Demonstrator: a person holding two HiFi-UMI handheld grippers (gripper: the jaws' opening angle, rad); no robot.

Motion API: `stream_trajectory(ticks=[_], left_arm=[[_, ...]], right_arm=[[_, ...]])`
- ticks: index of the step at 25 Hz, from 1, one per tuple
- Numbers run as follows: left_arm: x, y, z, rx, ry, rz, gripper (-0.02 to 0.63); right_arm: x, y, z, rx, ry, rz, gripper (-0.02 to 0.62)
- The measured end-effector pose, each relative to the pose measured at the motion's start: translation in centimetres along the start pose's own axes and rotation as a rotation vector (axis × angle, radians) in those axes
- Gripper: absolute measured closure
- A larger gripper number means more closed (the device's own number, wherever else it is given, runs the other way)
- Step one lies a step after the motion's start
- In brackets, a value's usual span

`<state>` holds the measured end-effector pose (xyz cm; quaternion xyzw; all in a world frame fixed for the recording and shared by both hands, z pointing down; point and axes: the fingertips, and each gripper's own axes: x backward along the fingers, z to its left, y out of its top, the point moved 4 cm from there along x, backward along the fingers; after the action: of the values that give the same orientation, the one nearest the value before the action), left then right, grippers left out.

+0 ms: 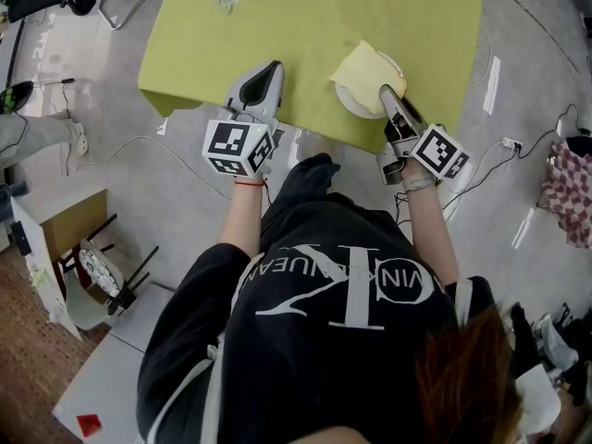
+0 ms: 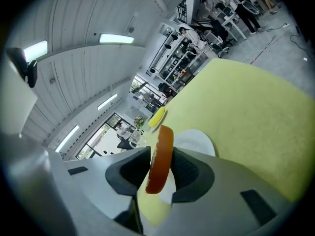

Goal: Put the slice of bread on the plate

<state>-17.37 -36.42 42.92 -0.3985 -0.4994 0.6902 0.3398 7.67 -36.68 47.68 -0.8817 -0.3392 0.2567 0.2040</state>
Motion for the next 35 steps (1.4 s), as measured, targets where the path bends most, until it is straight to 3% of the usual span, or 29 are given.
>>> stream_trajectory(ticks=[5,11,16,30,32,35], left_arm=[[-0.2,-0.1,-0.1,0.006,-0.004,0.005,0.595],[-0.4,-0.5,-1.0,0.002,-0.014,0.01,0.595],[-0.7,0.1,-1.3,-0.005,-0.031,0.002,0.595],[-3.2,1.8,-3.8,-0.042,-0.116,-0.011,0.595],[-3.2,1.9,-3.9,-0.05,-0.124,-0.01,0.595],[-3.2,2.1,-4.0,-0.058,-0.126,-0.01,0.595]], right_arm=[[-0.3,-0.4,-0.4,0.11,-0.083,0.086,0.426],[-0.2,-0.9,-0.6,0.25,-0.103,0.243,0.302],[-0.1,-1.2,-0.7,0.278,-0.137,0.304,0.238],[2.0,-0.3,-1.4,0.25,-0.14,0.256,0.225],[2.1,0.0,-1.1,0.262,-0.133,0.234,0.252],[2.2,0.6,-0.7,0.297,-0.116,0.19,0.343]])
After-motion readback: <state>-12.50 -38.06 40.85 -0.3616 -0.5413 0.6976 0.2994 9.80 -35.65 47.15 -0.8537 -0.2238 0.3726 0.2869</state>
